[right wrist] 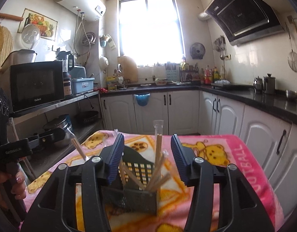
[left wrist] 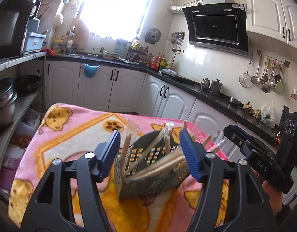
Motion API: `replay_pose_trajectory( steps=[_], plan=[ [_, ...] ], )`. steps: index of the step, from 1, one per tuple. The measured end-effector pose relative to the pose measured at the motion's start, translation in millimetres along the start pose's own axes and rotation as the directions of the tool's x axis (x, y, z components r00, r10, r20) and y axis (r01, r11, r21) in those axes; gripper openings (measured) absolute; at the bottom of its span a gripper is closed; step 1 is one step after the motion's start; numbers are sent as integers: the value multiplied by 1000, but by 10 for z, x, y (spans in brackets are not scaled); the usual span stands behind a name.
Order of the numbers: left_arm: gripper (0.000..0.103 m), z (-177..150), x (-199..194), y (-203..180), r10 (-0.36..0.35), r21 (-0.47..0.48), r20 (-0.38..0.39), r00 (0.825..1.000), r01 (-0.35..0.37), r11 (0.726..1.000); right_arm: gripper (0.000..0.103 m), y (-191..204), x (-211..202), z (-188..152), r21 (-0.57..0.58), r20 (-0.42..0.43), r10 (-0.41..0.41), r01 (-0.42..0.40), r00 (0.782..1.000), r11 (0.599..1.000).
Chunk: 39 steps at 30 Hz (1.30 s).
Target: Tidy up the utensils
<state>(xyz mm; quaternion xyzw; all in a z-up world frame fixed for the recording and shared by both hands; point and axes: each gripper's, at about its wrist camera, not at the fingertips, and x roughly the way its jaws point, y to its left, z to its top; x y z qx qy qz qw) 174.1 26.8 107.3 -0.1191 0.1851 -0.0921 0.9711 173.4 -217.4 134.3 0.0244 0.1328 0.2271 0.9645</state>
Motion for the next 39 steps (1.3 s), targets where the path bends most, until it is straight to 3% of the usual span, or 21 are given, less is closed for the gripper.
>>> replay_pose_trajectory(
  steps=[10, 25, 31, 39],
  plan=[
    [92, -278, -98, 7, -2, -26, -58, 998, 0, 1000, 64, -49, -221, -195, 32, -67, -3, 5, 998, 999],
    [92, -765, -80, -10, 5, -32, -164, 987, -11, 999, 85, 149, -402, -676, -17, -159, -5, 2, 987, 1000],
    [92, -961, -157, -83, 15, -15, -134, 991, -17, 1000, 93, 216, -489, -877, -28, -150, 4, -8, 989, 1000],
    [92, -1138, -232, -132, 8, -9, -98, 995, -8, 1000, 96, 262, -599, -1044, -34, -101, -26, 23, 994, 999]
  ],
)
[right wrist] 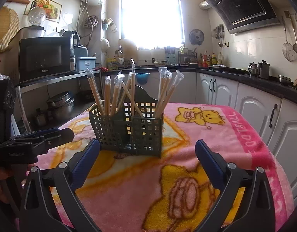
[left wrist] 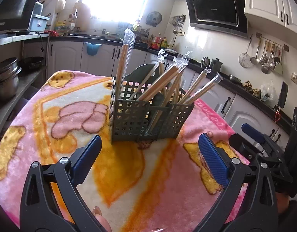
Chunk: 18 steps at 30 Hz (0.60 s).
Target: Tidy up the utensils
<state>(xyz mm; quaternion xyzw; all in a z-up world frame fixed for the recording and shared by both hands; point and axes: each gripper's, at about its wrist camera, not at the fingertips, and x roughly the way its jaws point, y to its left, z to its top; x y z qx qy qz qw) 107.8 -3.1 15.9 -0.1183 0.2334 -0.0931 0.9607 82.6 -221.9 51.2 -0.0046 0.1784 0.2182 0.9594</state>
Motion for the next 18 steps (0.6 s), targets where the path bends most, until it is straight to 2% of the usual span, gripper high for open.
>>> replay_pose_trajectory(
  steps=[8, 15, 18],
  plan=[
    [92, -104, -44, -31, 25, 21, 55, 998, -26, 999, 96, -50, -87, -132, 38, 43, -41, 39, 998, 998],
    [92, -183, -88, -28, 50, 34, 137, 989, -55, 998, 96, -22, -271, -231, 15, 166, -68, 66, 984, 998],
    [92, -203, -99, -35, 56, 46, 158, 986, -64, 997, 96, -22, -300, -271, 23, 184, -65, 62, 981, 998]
  ],
)
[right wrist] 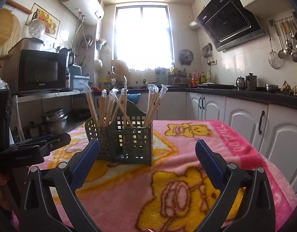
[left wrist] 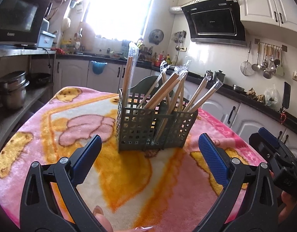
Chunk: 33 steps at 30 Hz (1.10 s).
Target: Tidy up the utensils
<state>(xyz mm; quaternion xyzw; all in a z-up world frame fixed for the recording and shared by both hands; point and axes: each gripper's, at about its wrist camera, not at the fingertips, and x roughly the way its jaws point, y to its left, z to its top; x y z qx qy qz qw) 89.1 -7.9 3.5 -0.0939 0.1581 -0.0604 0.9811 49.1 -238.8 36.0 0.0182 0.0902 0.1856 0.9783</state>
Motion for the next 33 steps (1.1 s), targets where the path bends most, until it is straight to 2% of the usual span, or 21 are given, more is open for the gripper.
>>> replay_pose_trajectory(
  steps=[33],
  plan=[
    [92, -27, -20, 3, 6, 7, 9, 1000, -6, 1000, 97, 98, -26, -39, -20, 2, -6, 6, 1000, 1000]
  ],
)
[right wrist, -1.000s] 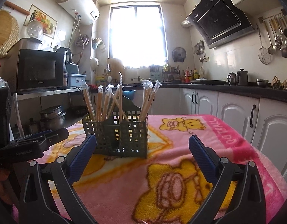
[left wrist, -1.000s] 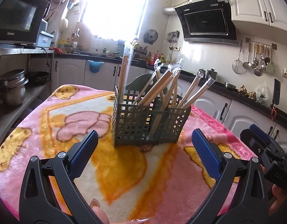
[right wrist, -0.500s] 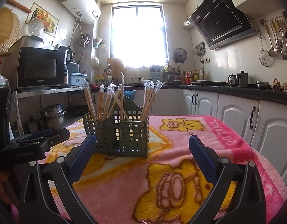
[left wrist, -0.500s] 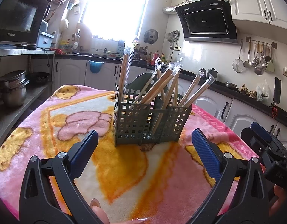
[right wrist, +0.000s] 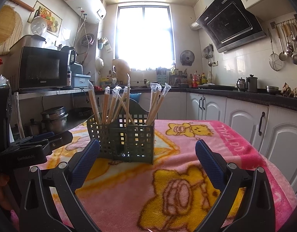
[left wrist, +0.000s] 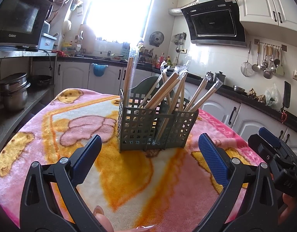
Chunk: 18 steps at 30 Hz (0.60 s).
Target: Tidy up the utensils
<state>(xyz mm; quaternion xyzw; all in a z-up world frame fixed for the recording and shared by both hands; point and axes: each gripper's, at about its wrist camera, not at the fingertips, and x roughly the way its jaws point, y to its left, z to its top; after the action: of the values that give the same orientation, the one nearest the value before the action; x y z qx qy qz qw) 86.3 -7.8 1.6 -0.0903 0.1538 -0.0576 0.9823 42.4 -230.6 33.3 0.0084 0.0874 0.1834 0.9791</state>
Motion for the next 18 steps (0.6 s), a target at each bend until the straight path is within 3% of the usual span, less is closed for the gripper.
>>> replay_pose_trajectory(
  steps=[18],
  plan=[
    [92, 13, -9, -2, 1, -2, 7, 1000, -1, 1000, 97, -6, -2, -22, 7, -1, -9, 9, 1000, 1000]
  ],
)
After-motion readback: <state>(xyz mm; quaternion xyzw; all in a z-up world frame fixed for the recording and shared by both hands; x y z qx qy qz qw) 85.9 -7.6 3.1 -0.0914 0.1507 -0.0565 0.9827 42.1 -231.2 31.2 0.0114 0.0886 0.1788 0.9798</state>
